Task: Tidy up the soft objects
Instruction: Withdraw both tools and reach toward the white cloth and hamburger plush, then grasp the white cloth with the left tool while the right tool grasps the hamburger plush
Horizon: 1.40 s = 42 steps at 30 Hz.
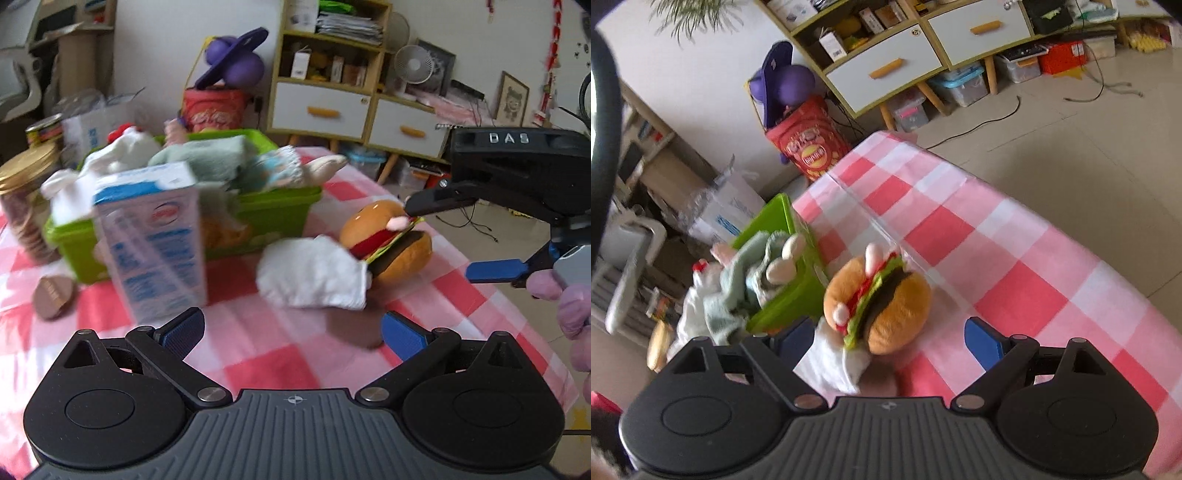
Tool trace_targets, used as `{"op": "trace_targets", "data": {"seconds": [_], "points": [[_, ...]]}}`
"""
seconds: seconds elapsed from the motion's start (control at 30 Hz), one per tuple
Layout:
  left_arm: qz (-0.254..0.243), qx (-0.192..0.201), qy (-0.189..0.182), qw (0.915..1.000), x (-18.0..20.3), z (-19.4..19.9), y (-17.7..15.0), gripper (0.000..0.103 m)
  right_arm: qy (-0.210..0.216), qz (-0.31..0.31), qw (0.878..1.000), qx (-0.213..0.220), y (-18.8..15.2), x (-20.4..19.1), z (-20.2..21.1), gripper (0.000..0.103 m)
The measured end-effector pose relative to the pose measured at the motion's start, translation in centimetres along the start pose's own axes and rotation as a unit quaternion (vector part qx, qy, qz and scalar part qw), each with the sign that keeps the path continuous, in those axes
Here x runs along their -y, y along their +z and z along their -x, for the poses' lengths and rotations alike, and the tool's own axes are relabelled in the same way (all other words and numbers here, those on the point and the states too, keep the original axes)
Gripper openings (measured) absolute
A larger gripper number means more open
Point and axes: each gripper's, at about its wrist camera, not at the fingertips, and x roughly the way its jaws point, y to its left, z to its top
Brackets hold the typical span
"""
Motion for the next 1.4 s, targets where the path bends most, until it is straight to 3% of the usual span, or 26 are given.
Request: {"op": "trace_targets", "data": {"seconds": [0.3, 0.57, 0.73, 0.93, 1.03, 1.4], "points": [[0.057, 0.011, -0.008, 0.9983, 0.0, -3.0, 0.9, 0.09, 0.067, -0.079, 0.994, -0.015, 0.7, 1.2, -2.4, 0.064], [0.103, 0.004, -0.01, 0.9946, -0.3, -4.7, 1.1, 0.071, 0.06, -0.107, 0.992, -0.023, 0.4, 1.4, -4.5, 0.061], [0.117, 0.003, -0.009, 0.9931, -0.2, -5.1, 1.3, 0.05, 0.073, -0.148, 0.986, -0.034, 0.3, 2.7, -5.6, 0.047], [0.123, -0.002, -0.014, 0.9923, -0.5, -4.9, 1.7, 0.022, 0.077, -0.13, 0.988, -0.024, 0.4, 2.7, -5.3, 0.03], [0.108, -0.005, -0.026, 0.9939, -0.3, -4.5, 2.2, 0.017, 0.081, -0.127, 0.988, -0.016, 0.6, 2.8, -4.5, 0.027], [0.074, 0.022, -0.061, 0.9952, -0.6, 0.0, 3.5, 0.016, 0.096, -0.121, 0.988, 0.032, 1.9, 3.7, 0.2, 0.026]]}}
